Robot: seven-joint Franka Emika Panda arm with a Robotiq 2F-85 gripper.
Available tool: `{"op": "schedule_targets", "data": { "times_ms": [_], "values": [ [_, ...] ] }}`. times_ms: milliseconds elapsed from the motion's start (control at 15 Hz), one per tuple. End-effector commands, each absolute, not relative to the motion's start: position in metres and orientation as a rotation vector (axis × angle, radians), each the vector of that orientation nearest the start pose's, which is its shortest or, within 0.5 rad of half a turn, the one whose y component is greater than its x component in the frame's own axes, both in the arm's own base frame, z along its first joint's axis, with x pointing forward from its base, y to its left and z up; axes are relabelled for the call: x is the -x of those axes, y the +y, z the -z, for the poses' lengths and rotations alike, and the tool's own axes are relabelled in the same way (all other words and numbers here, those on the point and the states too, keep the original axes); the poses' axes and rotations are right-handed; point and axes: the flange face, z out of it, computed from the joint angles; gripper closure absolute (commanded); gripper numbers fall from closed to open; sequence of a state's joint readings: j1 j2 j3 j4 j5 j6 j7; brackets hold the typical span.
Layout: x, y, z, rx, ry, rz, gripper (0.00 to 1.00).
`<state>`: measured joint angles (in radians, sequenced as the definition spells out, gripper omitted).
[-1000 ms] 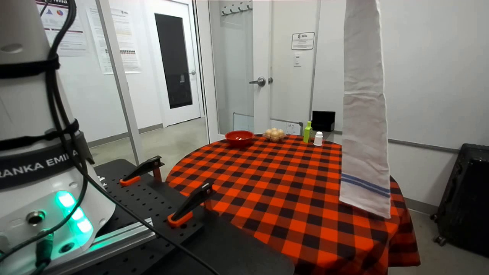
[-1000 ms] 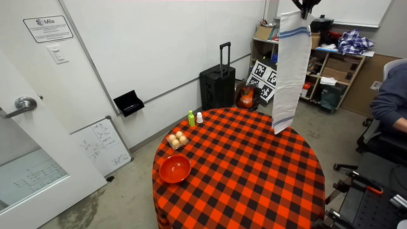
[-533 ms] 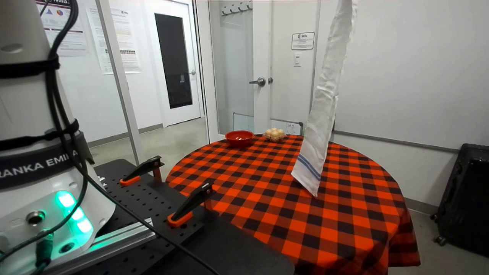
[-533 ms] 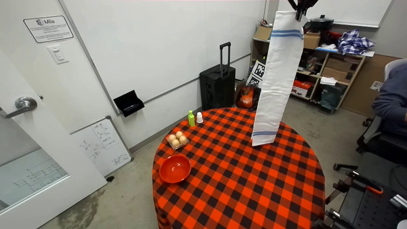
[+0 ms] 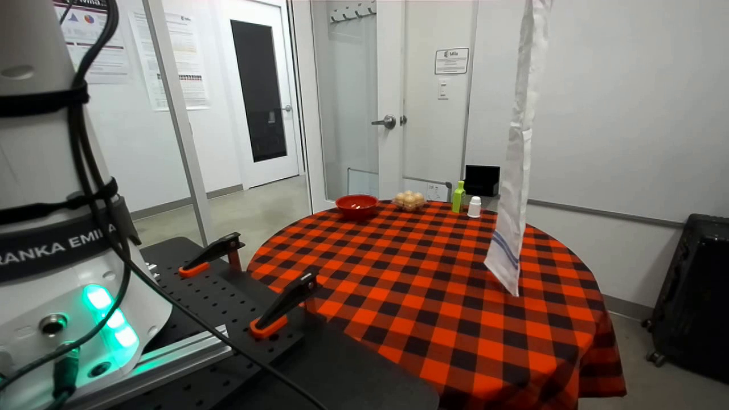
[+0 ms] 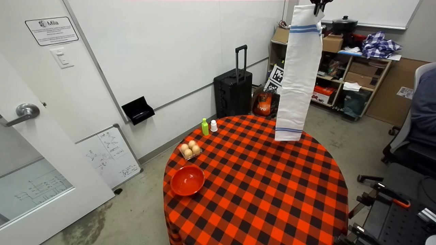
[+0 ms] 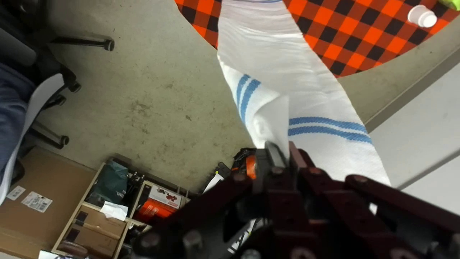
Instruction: Unfold the towel
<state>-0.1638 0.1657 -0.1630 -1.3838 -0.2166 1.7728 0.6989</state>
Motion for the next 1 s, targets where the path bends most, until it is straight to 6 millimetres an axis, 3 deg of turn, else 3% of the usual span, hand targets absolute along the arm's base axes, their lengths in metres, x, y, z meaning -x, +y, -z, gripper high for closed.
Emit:
{"op": "schedule_targets", "data": {
  "times_ms": [0, 333, 733, 933],
  "values": [
    [-0.58, -0.213, -0.664, 2.686, 1.76, 0.552, 0.99],
    [-0.566, -0.237, -0.676, 2.434, 1.954, 0.655, 0.99],
    [-0.57, -0.266, -0.64, 2.365, 2.045, 0.669, 0.99],
    [-0.561, -0.273, -0.637, 2.332, 2.091, 0.685, 0.99]
  ]
}}
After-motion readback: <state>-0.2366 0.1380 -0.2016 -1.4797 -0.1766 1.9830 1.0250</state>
